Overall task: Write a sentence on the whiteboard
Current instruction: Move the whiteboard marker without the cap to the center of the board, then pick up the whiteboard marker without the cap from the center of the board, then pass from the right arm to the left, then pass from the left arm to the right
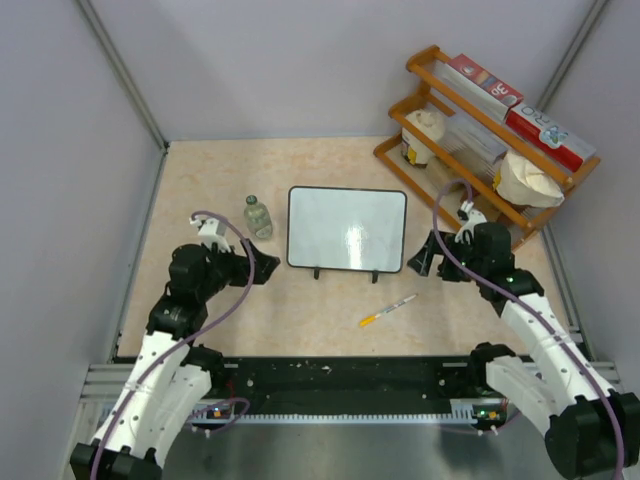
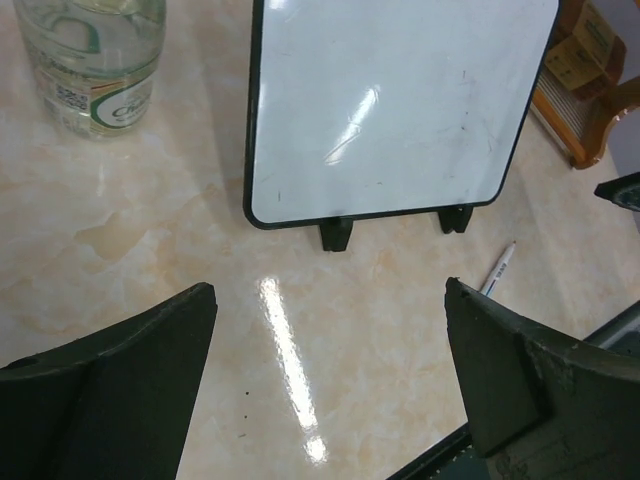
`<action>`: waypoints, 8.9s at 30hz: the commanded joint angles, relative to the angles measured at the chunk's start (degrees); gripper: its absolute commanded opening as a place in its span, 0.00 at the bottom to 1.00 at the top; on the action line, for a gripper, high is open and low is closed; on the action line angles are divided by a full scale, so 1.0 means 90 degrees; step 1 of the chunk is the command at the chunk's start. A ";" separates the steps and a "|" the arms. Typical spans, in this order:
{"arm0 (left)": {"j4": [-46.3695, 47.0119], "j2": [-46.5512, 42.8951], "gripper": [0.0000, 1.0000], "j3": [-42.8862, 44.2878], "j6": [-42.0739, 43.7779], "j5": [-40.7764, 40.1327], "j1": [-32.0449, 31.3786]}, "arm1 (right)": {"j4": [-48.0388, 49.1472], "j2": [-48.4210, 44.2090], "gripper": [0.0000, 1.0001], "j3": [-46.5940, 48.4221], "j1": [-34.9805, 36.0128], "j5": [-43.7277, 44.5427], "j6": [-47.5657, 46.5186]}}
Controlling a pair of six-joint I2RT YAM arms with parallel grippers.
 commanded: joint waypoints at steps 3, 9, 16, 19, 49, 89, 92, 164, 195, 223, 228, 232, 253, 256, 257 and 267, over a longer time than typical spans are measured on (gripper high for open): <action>0.1016 0.0170 0.98 -0.0046 -0.0364 0.1094 -0.0324 | 0.0075 0.0339 0.94 0.0139 0.0264 0.0181 -0.0195; 0.1556 0.0950 0.72 -0.0068 -0.0716 0.0365 -0.2275 | 0.0241 0.0515 0.91 0.0051 0.0322 0.0133 -0.0146; 0.2182 0.3068 0.05 0.0440 -0.1117 -0.0593 -0.4503 | 0.0465 0.0554 0.93 -0.0076 0.0342 -0.0043 -0.0039; 0.2279 0.3986 0.00 0.0752 -0.1214 -0.1012 -0.5177 | 0.0553 0.0613 0.94 -0.0086 0.0352 -0.0082 -0.0039; 0.1108 0.6870 0.00 0.1945 -0.1752 -0.3435 -0.5931 | 0.0690 0.1247 0.96 -0.0047 0.1024 -0.0161 -0.0458; 0.2582 0.7211 0.00 0.1905 -0.1879 -0.1914 -0.4935 | 0.0963 0.3328 0.49 -0.0183 0.2822 -0.0579 0.0293; 0.2582 0.7270 0.00 0.1974 -0.1869 -0.1834 -0.4935 | 0.1266 0.3328 0.48 -0.0379 0.2871 -0.0775 0.0508; 0.1066 0.0717 0.76 0.0080 -0.1420 -0.1798 -0.4935 | 0.0875 0.1056 0.00 0.1254 0.4600 0.2710 0.0780; 0.6254 0.3949 0.37 -0.0145 -0.1888 0.0559 -0.5169 | 0.2487 -0.1057 0.00 0.0178 0.4590 0.2428 0.1631; 0.3617 0.2075 0.00 -0.0058 -0.0922 0.0617 -0.5179 | 0.1892 -0.0549 0.83 0.1056 0.4580 0.0045 0.0616; 0.3753 0.2133 0.00 0.0011 -0.0922 0.0754 -0.5179 | 0.1852 -0.0452 0.65 0.1027 0.4580 0.0035 0.0616; 0.3949 0.2221 0.00 0.0030 -0.0971 0.0871 -0.5179 | 0.1872 -0.0383 0.55 0.0998 0.4580 -0.0092 0.0625; 0.4125 0.2270 0.00 0.0011 -0.1049 0.0959 -0.5286 | 0.2165 -0.0442 0.22 0.0481 0.4580 -0.0317 0.1025; 0.4135 0.2289 0.00 0.0021 -0.1049 0.1008 -0.5315 | 0.2155 -0.0432 0.22 0.0461 0.4580 -0.0317 0.1026; 0.4106 0.2290 0.00 0.0030 -0.1029 0.1018 -0.5315 | 0.2155 -0.0432 0.22 0.0451 0.4580 -0.0326 0.1035; 0.3998 0.2075 0.00 -0.0164 -0.1126 0.0716 -0.5355 | 0.2145 -0.0597 0.00 0.0276 0.4571 -0.0454 0.1035</action>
